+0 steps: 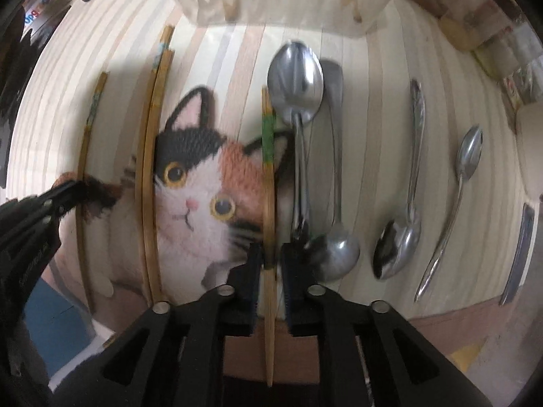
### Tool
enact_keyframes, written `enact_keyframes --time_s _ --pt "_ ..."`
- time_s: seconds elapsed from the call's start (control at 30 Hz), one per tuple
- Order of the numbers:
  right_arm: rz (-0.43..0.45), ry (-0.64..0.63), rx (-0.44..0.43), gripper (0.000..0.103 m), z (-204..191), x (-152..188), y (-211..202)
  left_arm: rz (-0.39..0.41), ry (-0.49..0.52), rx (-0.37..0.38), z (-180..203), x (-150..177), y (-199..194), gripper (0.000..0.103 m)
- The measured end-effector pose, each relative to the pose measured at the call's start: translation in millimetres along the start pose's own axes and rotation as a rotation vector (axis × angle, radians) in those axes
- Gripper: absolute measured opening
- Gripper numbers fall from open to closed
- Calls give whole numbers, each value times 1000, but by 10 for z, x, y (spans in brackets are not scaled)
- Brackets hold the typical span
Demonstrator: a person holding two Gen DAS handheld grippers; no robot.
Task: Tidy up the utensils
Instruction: 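Grasp a chopstick with the left tool while the right tool grasps a green-banded one, then lift both chopsticks into the drainer basket and open both tools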
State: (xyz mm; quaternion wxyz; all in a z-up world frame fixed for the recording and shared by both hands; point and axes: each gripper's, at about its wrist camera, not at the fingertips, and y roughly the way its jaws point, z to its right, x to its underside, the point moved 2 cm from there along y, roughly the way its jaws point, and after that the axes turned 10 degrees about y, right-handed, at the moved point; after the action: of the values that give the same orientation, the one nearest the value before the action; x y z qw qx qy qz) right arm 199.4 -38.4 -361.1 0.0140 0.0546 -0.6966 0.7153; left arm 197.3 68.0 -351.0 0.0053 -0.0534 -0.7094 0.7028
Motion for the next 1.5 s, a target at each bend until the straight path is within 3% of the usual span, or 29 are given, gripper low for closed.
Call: enact_keyframes --time_s 0.1,0.33,0.47,0.77,1.03,1.33,1.5 --pt "15 0 -8 18 61 87 14 -2 -11 10 -56 -134 27 5" --pt "28 -12 23 18 122 52 11 -3 -21 19 -213 -56 57 5" --pt "51 4 22 8 65 65 -19 0 -23 14 -224 -39 51 5" --pt "99 40 -130 7 194 185 -239 46 -50 -13 -287 77 -268 4" --pt "190 58 -231 7 292 164 -737 169 -58 -31 -334 -57 -901 4" --pt "346 127 -337 7 641 -396 -1709 363 -3 10 -126 -620 -1840 4" --pt "418 163 -355 7 801 -879 -2048 413 34 78 49 -1139 -2114 4"
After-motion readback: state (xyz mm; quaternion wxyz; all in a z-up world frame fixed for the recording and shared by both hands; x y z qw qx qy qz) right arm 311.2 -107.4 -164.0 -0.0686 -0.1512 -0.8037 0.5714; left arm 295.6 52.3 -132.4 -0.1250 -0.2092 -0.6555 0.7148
